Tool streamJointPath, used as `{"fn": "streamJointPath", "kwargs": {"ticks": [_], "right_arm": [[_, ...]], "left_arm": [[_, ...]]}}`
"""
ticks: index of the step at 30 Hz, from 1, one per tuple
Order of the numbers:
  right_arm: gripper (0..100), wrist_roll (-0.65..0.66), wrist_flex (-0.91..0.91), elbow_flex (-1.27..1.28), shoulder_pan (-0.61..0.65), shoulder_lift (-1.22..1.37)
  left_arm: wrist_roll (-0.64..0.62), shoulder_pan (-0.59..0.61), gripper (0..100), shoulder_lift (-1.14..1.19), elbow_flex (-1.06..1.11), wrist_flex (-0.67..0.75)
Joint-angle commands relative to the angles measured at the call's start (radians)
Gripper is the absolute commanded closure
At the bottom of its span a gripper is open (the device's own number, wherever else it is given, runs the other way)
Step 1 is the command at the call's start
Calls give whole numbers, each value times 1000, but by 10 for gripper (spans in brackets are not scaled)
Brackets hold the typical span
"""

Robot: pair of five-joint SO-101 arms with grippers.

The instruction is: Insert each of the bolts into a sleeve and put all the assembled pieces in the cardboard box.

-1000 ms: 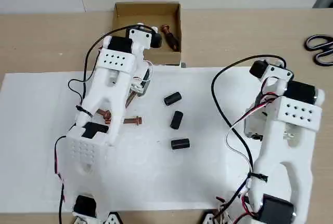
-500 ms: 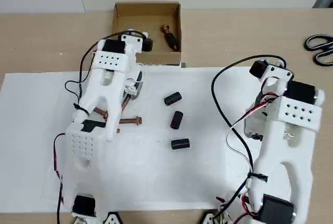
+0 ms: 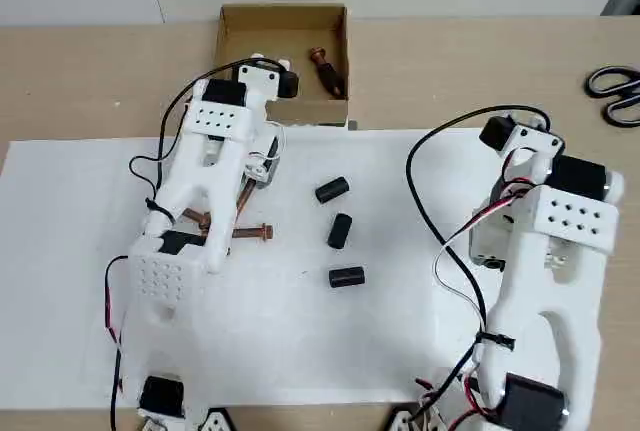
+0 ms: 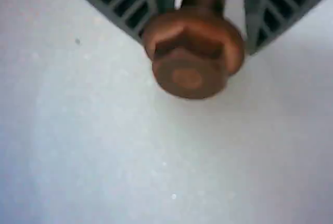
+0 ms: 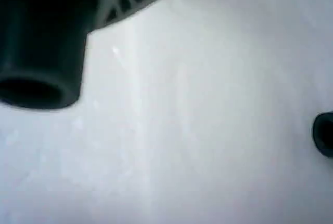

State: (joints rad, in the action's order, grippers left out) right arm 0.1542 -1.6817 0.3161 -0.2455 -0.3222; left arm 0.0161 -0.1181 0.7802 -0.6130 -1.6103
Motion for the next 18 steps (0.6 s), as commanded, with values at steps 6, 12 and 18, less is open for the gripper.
{"fn": "streamJointPath", "kwargs": {"ticks": [6,12,18], "right_arm": [[995,9,-10,-5,-8,-41],[995,9,-24,-5,-7,-42],[995,8,-24,-11,1,-45]], "left_arm": [[6,-5,970,-11,53,51],[5,-3,995,-11,79,61],[0,-5,995,-23,2,6]]}}
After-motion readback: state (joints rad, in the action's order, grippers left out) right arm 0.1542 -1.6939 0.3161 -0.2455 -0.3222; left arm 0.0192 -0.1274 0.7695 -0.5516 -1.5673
